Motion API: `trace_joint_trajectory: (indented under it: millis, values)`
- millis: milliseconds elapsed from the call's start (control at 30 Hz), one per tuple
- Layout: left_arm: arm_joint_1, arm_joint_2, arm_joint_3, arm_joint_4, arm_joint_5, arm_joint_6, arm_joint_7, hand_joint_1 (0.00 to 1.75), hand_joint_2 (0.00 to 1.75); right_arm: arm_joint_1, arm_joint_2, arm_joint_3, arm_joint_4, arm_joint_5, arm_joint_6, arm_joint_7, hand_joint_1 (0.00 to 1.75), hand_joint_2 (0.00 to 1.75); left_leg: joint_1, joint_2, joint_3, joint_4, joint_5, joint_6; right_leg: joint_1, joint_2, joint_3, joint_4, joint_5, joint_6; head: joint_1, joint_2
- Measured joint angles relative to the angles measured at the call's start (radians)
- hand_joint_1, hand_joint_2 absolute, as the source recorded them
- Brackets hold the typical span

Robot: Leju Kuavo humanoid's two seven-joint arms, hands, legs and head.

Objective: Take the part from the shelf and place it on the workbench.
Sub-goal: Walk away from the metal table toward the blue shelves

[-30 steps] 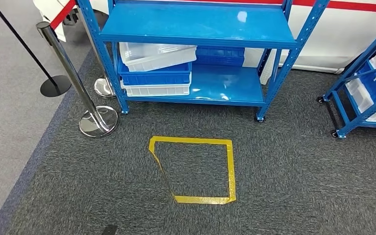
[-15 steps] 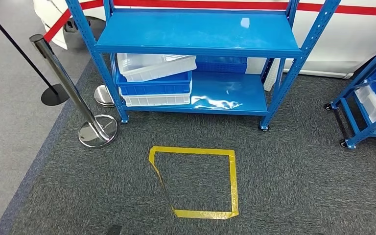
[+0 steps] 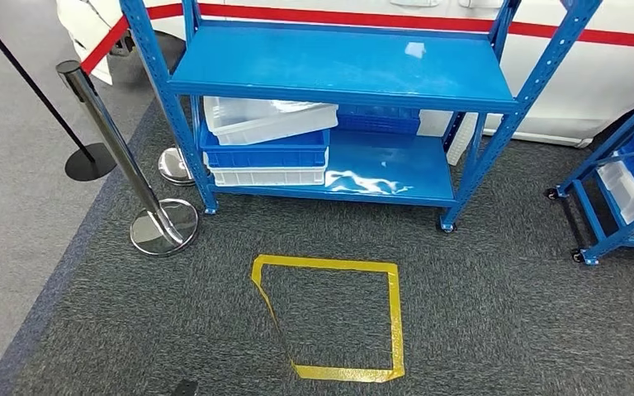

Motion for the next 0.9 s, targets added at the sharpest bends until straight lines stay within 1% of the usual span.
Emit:
trace_joint_trajectory:
  millis: [33, 67, 100, 133, 167, 200, 233, 267, 300, 367, 433, 467, 500, 567, 600, 633, 667, 700, 733, 767, 800, 833, 900]
  values:
    - [0.002, 0.002, -0.012, -0.001, 0.022, -0.002, 0.001, 0.00, 1.75, 0.005, 0.000, -0.008, 0.000, -0.002, 0.005, -0.004, 0.00, 1.75, -0.002, 0.000, 0.000, -0.001, -0.001, 0.003, 0.000, 0.000, -0.031, 0.061, -0.032, 0.001, 0.002, 0.000]
    - [0.005, 0.005, -0.024, -0.003, 0.046, -0.005, 0.001, 0.00, 1.75, 0.012, 0.000, -0.015, 0.000, -0.002, 0.011, -0.007, 0.00, 1.75, -0.005, 0.000, 0.000, -0.001, -0.002, 0.006, 0.000, 0.000, -0.063, 0.123, -0.057, 0.001, 0.002, 0.000]
    - [0.008, 0.008, -0.037, -0.006, 0.072, -0.008, 0.001, 0.00, 1.75, 0.021, 0.000, -0.023, 0.000, -0.002, 0.017, -0.009, 0.00, 1.75, -0.007, 0.000, 0.000, 0.000, -0.003, 0.008, 0.000, 0.000, -0.087, 0.166, -0.066, 0.000, 0.002, 0.000]
    - [0.011, 0.011, -0.050, -0.011, 0.098, -0.012, 0.000, 0.00, 1.31, 0.031, 0.000, -0.032, 0.000, -0.002, 0.022, -0.012, 0.00, 1.75, -0.010, -0.001, 0.001, 0.001, -0.005, 0.010, 0.000, 0.000, -0.096, 0.175, -0.056, -0.001, 0.002, 0.000]
    - [0.014, 0.014, -0.064, -0.016, 0.125, -0.016, 0.000, 0.00, 0.87, 0.039, 0.000, -0.041, 0.000, -0.002, 0.026, -0.016, 0.00, 1.75, -0.012, -0.002, 0.003, 0.002, -0.007, 0.011, 0.001, 0.000, -0.087, 0.147, -0.027, -0.004, 0.002, 0.000]
    - [0.015, 0.017, -0.079, -0.022, 0.151, -0.021, -0.001, 0.00, 0.44, 0.047, 0.000, -0.050, 0.000, -0.002, 0.031, -0.019, 0.00, 1.75, -0.013, -0.003, 0.005, 0.003, -0.009, 0.010, 0.002, 0.000, -0.063, 0.088, 0.012, -0.009, 0.002, 0.000]
    - [0.016, 0.020, -0.095, -0.028, 0.176, -0.025, -0.002, 0.00, 0.00, 0.053, 0.000, -0.059, 0.001, -0.002, 0.036, -0.022, 0.00, 1.75, -0.014, -0.004, 0.006, 0.005, -0.012, 0.009, 0.004, 0.000, -0.034, 0.021, 0.044, -0.014, 0.002, 0.000]
    - [0.017, 0.022, -0.112, -0.034, 0.201, -0.029, -0.004, 0.00, 0.00, 0.058, -0.001, -0.067, 0.002, -0.001, 0.040, -0.025, 0.00, 1.31, -0.016, -0.004, 0.007, 0.007, -0.015, 0.006, 0.008, 0.000, -0.011, -0.034, 0.065, -0.019, 0.002, 0.000]
    - [0.018, 0.025, -0.130, -0.040, 0.227, -0.034, -0.005, 0.00, 0.00, 0.063, -0.001, -0.075, 0.002, -0.001, 0.046, -0.027, 0.00, 0.87, -0.017, -0.004, 0.007, 0.008, -0.017, 0.002, 0.011, 0.000, 0.002, -0.068, 0.075, -0.022, 0.001, 0.000]
    - [0.023, 0.031, -0.167, -0.051, 0.281, -0.043, -0.008, 0.00, 0.00, 0.074, -0.002, -0.093, 0.003, 0.001, 0.056, -0.034, 0.00, 0.00, -0.017, -0.004, 0.006, 0.007, -0.019, -0.008, 0.015, 0.000, 0.006, -0.084, 0.075, -0.027, 0.001, 0.000]
    - [0.033, 0.038, -0.207, -0.061, 0.336, -0.052, -0.010, 0.00, 0.00, 0.083, 0.000, -0.112, 0.002, 0.002, 0.067, -0.040, 0.00, 0.00, -0.016, -0.003, 0.004, 0.014, -0.026, -0.018, 0.010, -0.001, 0.012, -0.095, 0.080, -0.036, 0.001, 0.000]
    - [0.041, 0.042, -0.228, -0.066, 0.364, -0.057, -0.011, 0.00, 0.00, 0.087, 0.000, -0.121, 0.002, 0.003, 0.072, -0.043, 0.00, 0.00, -0.015, -0.003, -0.005, 0.037, -0.042, -0.024, 0.007, -0.002, 0.015, -0.100, 0.083, -0.041, 0.000, 0.000]
    - [0.049, 0.045, -0.250, -0.069, 0.391, -0.062, -0.012, 0.00, 0.00, 0.089, 0.001, -0.131, 0.001, 0.003, 0.077, -0.046, 0.00, 0.00, -0.014, -0.003, -0.025, 0.081, -0.068, -0.030, 0.005, -0.004, 0.018, -0.105, 0.085, -0.045, -0.001, 0.000]
    - [0.070, 0.050, -0.291, -0.072, 0.445, -0.072, -0.015, 0.00, 0.00, 0.091, 0.001, -0.147, -0.003, 0.004, 0.088, -0.052, 0.00, 0.00, -0.007, -0.003, -0.086, 0.207, -0.127, -0.041, 0.005, -0.005, 0.018, -0.105, 0.084, -0.049, -0.002, 0.000]
    - [0.083, 0.051, -0.312, -0.072, 0.472, -0.076, -0.015, 0.00, 0.00, 0.091, 0.001, -0.155, -0.007, 0.004, 0.093, -0.056, 0.00, 0.00, -0.004, -0.003, -0.112, 0.258, -0.142, -0.045, 0.006, -0.005, 0.019, -0.105, 0.083, -0.050, -0.002, 0.000]
    - [0.096, 0.052, -0.330, -0.073, 0.498, -0.081, -0.016, 0.00, 0.00, 0.091, 0.001, -0.164, -0.013, 0.005, 0.098, -0.059, 0.00, 0.00, -0.001, -0.003, -0.123, 0.277, -0.139, -0.048, 0.005, -0.005, 0.019, -0.104, 0.082, -0.049, -0.002, 0.000]
    - [0.109, 0.054, -0.349, -0.073, 0.524, -0.085, -0.016, 0.00, 0.00, 0.090, 0.002, -0.173, -0.021, 0.006, 0.103, -0.062, 0.00, 0.00, 0.001, -0.003, -0.116, 0.257, -0.117, -0.050, 0.005, -0.004, 0.021, -0.103, 0.081, -0.048, -0.002, 0.000]
    - [0.121, 0.056, -0.368, -0.073, 0.548, -0.090, -0.017, 0.00, 0.00, 0.089, 0.002, -0.182, -0.030, 0.006, 0.108, -0.065, 0.00, 0.00, 0.004, -0.002, -0.091, 0.203, -0.082, -0.052, 0.003, -0.004, 0.022, -0.101, 0.078, -0.046, -0.002, 0.000]
    - [0.132, 0.058, -0.386, -0.073, 0.572, -0.094, -0.018, 0.00, 0.00, 0.087, 0.002, -0.192, -0.038, 0.008, 0.112, -0.068, 0.00, 0.00, 0.006, -0.001, -0.060, 0.133, -0.051, -0.052, 0.002, -0.003, 0.023, -0.099, 0.076, -0.042, -0.002, 0.000]
    - [0.142, 0.060, -0.405, -0.073, 0.598, -0.099, -0.019, 0.00, 0.00, 0.085, 0.002, -0.202, -0.047, 0.009, 0.117, -0.072, 0.00, 0.00, 0.005, -0.002, -0.031, 0.072, -0.028, -0.050, 0.003, -0.003, 0.023, -0.095, 0.072, -0.036, -0.002, 0.000]
    - [0.151, 0.063, -0.426, -0.073, 0.623, -0.103, -0.020, 0.00, 0.00, 0.084, 0.002, -0.212, -0.055, 0.011, 0.122, -0.075, 0.00, 0.00, 0.004, -0.002, -0.012, 0.032, -0.018, -0.045, 0.004, -0.003, 0.022, -0.092, 0.069, -0.030, -0.001, 0.000]
    - [0.160, 0.065, -0.447, -0.073, 0.650, -0.108, -0.021, 0.00, 0.00, 0.083, 0.002, -0.223, -0.062, 0.012, 0.127, -0.079, 0.00, 0.00, 0.002, -0.003, -0.004, 0.014, -0.017, -0.039, 0.005, -0.003, 0.022, -0.091, 0.066, -0.024, -0.001, 0.000]
    - [0.179, 0.071, -0.492, -0.074, 0.702, -0.116, -0.023, 0.00, 0.00, 0.084, 0.002, -0.244, -0.074, 0.016, 0.137, -0.084, 0.00, 0.00, -0.001, -0.004, -0.002, 0.008, -0.016, -0.024, 0.005, -0.003, 0.023, -0.093, 0.065, -0.013, 0.000, 0.000]
